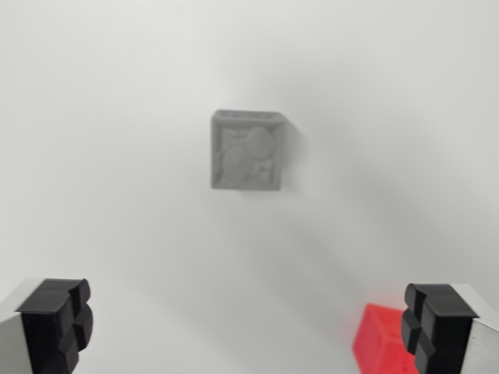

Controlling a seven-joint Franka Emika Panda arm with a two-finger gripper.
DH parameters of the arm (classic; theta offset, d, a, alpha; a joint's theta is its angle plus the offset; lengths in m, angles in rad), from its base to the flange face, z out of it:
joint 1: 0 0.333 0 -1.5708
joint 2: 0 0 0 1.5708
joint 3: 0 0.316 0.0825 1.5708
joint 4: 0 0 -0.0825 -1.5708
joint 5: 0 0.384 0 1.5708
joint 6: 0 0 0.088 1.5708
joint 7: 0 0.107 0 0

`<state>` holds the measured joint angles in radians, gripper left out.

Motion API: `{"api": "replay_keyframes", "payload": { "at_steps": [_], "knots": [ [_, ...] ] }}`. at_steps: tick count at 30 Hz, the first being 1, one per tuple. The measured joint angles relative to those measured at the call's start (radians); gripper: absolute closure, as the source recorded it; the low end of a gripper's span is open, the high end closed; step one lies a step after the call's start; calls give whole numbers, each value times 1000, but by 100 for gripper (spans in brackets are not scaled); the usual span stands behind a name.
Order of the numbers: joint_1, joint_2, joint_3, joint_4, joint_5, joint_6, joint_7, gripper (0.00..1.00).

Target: Destack cube

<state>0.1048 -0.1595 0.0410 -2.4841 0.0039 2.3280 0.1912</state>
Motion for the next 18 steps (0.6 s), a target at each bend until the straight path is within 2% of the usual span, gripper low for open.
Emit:
{"api": "replay_keyframes", "payload": {
  "at_steps": [18],
  "knots": [
    [0, -77, 0, 67, 3, -145, -2, 0]
  ]
}}
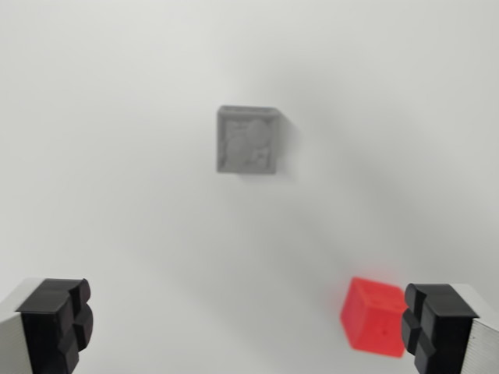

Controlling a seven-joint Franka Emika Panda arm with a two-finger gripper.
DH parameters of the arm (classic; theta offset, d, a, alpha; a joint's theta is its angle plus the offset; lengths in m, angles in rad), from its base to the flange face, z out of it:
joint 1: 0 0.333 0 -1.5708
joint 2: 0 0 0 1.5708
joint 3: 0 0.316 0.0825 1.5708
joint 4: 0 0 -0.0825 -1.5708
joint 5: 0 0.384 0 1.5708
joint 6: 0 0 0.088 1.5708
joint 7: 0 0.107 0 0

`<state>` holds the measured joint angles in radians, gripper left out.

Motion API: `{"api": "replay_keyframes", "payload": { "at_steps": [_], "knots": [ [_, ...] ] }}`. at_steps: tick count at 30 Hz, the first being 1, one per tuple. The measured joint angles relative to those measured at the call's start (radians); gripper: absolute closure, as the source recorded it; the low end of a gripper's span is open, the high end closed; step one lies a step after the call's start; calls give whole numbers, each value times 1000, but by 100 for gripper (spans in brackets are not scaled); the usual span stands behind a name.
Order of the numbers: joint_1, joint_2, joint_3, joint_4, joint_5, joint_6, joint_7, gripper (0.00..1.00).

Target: Destack cube

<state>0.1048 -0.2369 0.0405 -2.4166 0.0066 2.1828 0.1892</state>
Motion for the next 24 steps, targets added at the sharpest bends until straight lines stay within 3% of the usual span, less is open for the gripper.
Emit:
{"api": "replay_keyframes", "payload": {
  "at_steps": [24],
  "knots": [
    [0, -11, 0, 19, 0, -34, 0, 0]
  ]
}}
